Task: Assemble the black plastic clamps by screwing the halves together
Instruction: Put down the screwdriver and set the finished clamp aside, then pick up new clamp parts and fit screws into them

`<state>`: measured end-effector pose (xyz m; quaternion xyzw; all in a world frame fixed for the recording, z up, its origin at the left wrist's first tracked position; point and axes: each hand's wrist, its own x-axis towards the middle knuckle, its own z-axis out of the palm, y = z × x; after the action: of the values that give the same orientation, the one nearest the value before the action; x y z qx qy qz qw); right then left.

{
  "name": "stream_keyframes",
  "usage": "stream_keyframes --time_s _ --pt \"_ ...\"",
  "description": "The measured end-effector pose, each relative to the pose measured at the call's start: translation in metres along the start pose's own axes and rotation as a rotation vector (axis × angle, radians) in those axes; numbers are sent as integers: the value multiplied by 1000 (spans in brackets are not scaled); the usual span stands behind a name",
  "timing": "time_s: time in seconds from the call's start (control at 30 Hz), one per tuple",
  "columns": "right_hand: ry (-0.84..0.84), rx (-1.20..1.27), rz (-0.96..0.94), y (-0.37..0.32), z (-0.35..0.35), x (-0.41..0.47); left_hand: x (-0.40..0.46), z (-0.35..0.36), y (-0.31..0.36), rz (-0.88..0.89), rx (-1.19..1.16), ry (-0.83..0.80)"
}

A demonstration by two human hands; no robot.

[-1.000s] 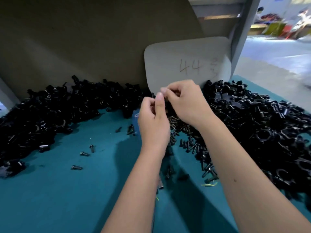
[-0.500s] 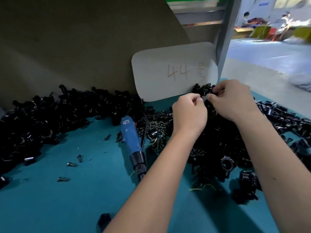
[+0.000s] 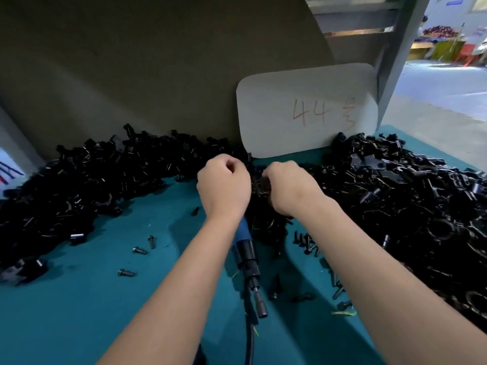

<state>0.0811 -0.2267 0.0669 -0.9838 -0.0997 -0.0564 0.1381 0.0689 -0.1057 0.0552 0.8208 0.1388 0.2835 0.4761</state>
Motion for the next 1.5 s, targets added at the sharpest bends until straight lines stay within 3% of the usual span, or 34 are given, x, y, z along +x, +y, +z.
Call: stream_keyframes --time_s 0.1,0.3,0.53,0.7,0.83,0.9,1.0,1.1,1.17,1.23,1.3,1.5 --pt "117 78 -18 -13 14 12 28 -17 -33 -27 137 24" --pt "-30 81 -42 -25 29 40 63 -16 -85 121 440 -417" --pt "12 42 48 -9 21 56 62 -12 -95 159 380 -215" --pt "-241 -122 -23 5 20 62 57 -13 -93 -73 169 -30" --pt "-196 -62 -11 11 21 65 44 -10 -81 -133 -62 105" --pt "-196 -44 1 14 19 63 36 -8 -73 -106 -181 118" --pt "-78 15 39 20 13 59 26 -7 -58 -210 -519 76" --pt "135 276 92 25 4 49 14 -12 -49 -307 -793 -36" --pt "204 670 150 22 0 35 6 -21 -47 -344 -898 -112" --pt "146 1176 170 12 -1 17 0 -34 -47 -436 -1067 -193" --pt "59 1504 147 2 1 -1 -7 -46 -48 -522 -1198 -269" --pt "-17 1562 61 -24 20 -28 -32 -72 -56 -539 -1157 -357"
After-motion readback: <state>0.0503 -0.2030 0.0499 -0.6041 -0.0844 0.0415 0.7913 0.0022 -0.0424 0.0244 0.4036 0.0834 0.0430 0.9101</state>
